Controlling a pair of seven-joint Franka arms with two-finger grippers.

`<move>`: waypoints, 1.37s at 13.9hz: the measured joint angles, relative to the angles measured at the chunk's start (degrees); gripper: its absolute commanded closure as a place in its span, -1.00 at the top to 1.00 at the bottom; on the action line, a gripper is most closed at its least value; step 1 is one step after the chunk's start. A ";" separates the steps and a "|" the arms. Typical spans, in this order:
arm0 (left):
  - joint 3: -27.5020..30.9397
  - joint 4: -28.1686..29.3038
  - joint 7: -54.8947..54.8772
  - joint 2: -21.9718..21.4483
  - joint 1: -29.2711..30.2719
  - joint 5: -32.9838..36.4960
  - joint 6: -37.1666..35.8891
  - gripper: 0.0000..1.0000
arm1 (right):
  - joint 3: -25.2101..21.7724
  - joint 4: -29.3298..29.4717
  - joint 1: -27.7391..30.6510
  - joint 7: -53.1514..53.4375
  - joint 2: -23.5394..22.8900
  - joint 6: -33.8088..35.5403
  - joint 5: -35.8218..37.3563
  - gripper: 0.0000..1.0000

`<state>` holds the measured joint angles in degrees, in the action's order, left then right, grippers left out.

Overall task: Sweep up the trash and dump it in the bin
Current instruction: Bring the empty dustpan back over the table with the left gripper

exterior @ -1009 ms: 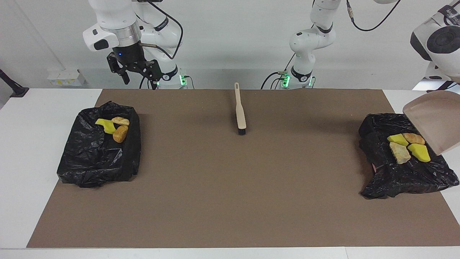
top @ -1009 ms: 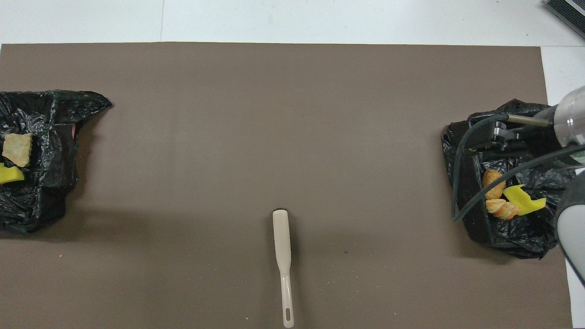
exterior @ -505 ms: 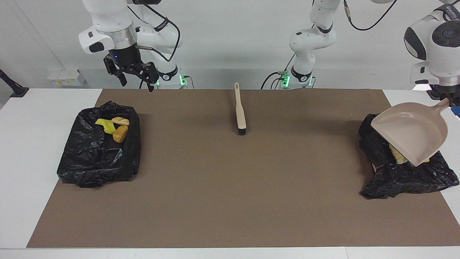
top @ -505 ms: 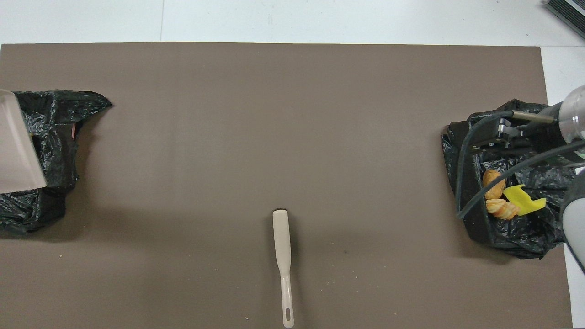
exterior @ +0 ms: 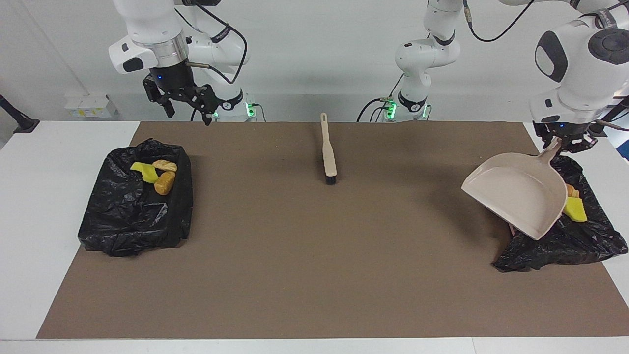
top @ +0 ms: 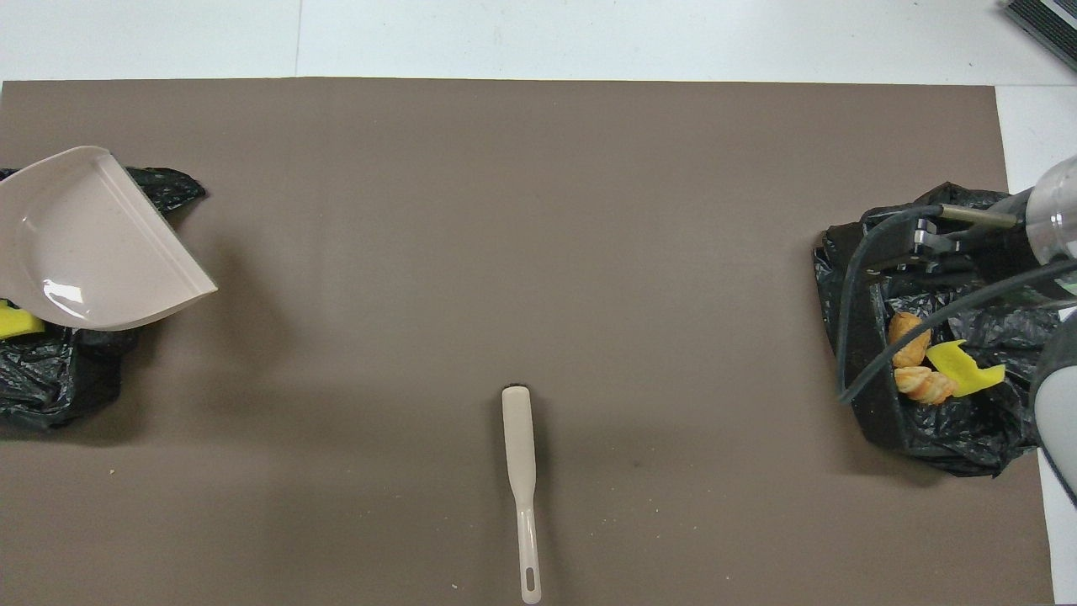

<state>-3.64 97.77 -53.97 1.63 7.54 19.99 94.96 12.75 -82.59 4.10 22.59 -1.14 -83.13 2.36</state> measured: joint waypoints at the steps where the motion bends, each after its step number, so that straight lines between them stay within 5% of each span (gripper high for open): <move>1: -0.05 0.15 3.63 -0.22 -1.25 -2.07 -1.22 -1.00 | 0.00 0.00 0.01 0.00 0.00 0.00 -0.04 1.00; 8: -0.39 4.35 38.24 -3.17 -15.53 -13.26 -3.14 -1.00 | -0.10 0.00 1.01 -4.07 0.00 -0.33 -0.06 1.00; 12: -0.49 5.52 56.53 -3.57 -24.56 -18.86 1.64 -1.00 | -0.11 0.00 1.61 -4.28 0.00 -0.33 -0.06 1.00; 19: -0.48 6.93 75.66 6.40 -36.44 -19.61 15.86 -1.00 | -0.11 0.00 1.61 -4.28 0.00 -0.32 -0.06 1.00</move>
<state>-4.12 104.70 21.69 8.03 -28.90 0.38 110.83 12.65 -82.59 5.71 18.31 -1.14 -83.46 2.30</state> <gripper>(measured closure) 0.678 0.000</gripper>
